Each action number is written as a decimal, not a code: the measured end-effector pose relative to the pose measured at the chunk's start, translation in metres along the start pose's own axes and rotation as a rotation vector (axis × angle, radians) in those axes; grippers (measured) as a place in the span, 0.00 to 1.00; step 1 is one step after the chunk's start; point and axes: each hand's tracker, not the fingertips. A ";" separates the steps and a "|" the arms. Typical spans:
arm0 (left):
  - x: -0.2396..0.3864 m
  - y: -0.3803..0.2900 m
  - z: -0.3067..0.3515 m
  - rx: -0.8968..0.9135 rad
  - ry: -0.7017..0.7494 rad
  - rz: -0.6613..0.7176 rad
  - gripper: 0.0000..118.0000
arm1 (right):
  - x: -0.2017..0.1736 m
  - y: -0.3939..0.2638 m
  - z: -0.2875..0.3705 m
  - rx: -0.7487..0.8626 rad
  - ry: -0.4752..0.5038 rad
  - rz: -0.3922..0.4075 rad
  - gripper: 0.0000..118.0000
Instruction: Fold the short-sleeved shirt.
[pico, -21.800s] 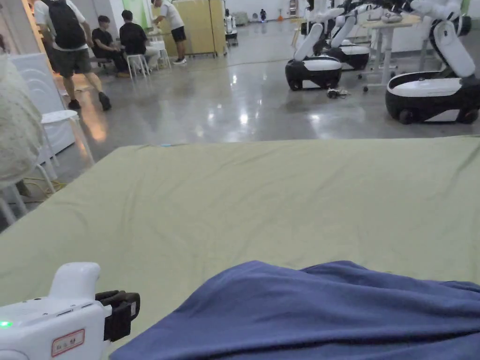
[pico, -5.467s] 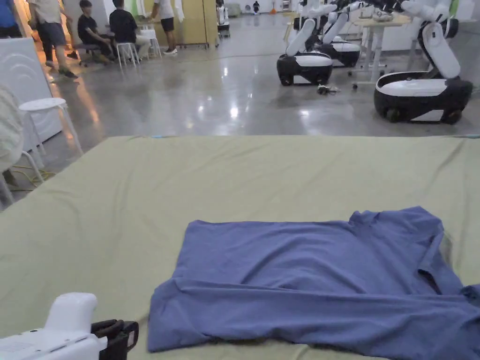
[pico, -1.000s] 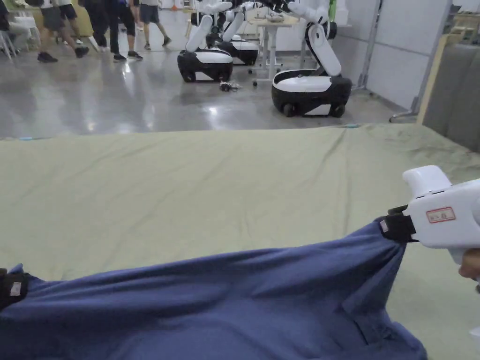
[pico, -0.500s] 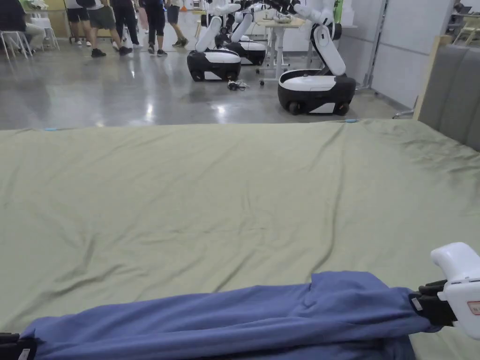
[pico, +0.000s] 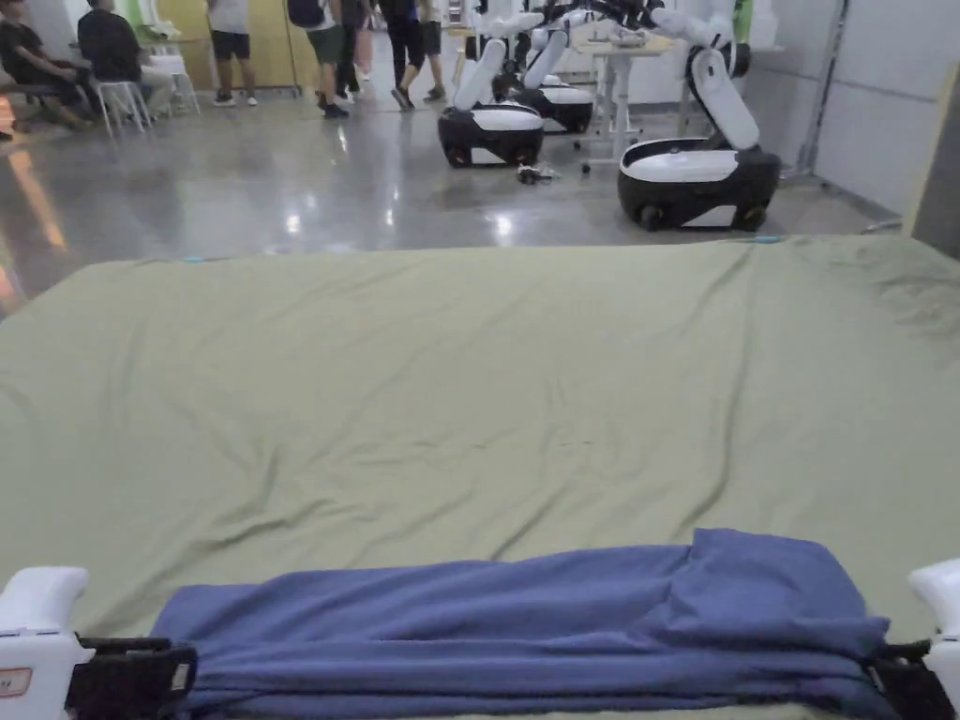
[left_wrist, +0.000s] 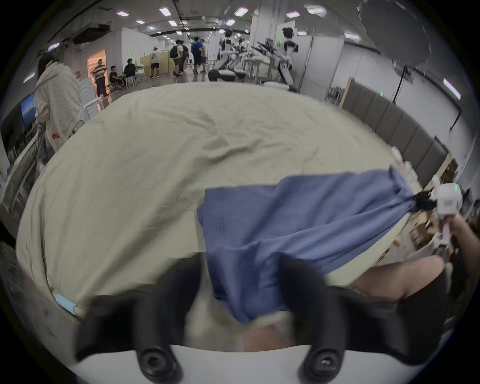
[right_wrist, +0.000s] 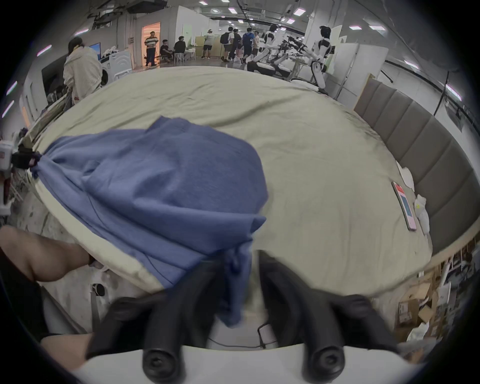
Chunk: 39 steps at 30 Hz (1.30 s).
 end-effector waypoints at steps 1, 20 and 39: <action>0.003 0.001 0.015 0.023 -0.066 0.058 0.97 | 0.002 0.000 0.010 -0.004 -0.039 -0.027 0.78; -0.093 -0.004 0.013 0.020 -0.697 0.499 0.12 | -0.077 0.060 0.099 0.372 0.218 -0.100 0.00; -0.091 0.015 -0.123 -0.207 -0.736 0.482 0.00 | -0.104 0.051 0.060 0.303 0.327 -0.150 0.00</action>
